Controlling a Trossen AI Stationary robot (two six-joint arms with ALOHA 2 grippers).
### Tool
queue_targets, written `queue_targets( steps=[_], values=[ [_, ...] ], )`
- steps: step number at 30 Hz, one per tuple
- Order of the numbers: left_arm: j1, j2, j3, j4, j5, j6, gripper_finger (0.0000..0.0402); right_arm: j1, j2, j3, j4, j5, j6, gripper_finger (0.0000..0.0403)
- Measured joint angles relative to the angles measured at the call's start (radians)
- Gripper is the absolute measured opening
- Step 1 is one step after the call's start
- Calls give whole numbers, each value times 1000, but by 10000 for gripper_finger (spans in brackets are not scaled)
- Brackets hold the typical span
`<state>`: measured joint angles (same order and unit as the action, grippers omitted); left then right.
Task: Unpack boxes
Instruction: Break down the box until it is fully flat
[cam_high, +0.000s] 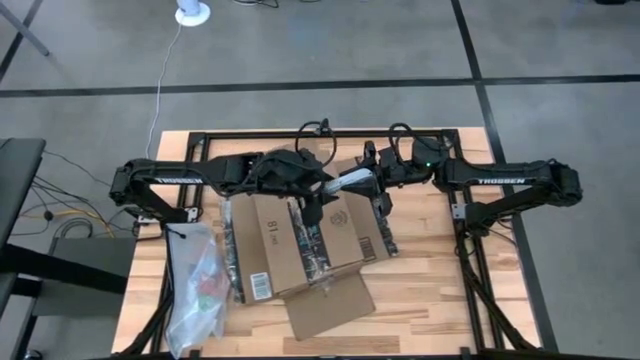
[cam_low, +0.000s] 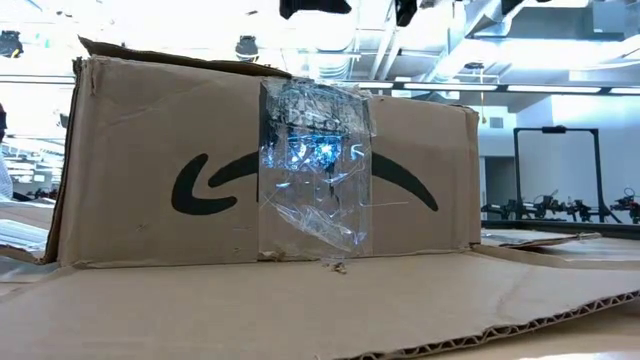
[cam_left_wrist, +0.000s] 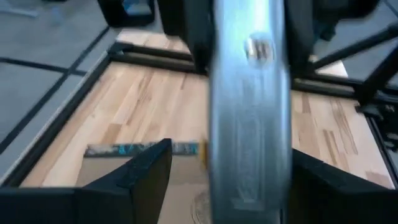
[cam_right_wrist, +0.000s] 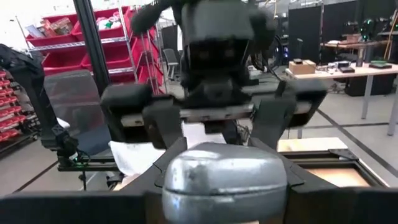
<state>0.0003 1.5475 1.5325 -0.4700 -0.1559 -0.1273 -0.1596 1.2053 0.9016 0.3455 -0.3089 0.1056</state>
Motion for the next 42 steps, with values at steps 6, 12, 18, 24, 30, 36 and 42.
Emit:
queue_targets(
  steps=[6,12,18,24,30,36,42],
  values=[
    [0,5,1,16,-1,46,118,0,2,0,-16,-1,2,110],
    [0,5,1,-2,-8,55,118,-13,1,0,-37,-1,13,114],
    [1,-33,2,-141,-91,43,118,-43,-10,-2,-36,3,155,222],
    [2,-88,2,-206,-119,24,118,-60,-15,-2,-6,1,269,266],
    [10,-105,2,-335,-119,4,118,-61,-16,-2,9,1,260,269],
    [4,-105,1,-366,-116,-8,118,-57,-15,-2,10,0,255,270],
    [4,-105,1,-364,-112,-1,118,-57,-14,-2,10,0,253,270]
  ],
)
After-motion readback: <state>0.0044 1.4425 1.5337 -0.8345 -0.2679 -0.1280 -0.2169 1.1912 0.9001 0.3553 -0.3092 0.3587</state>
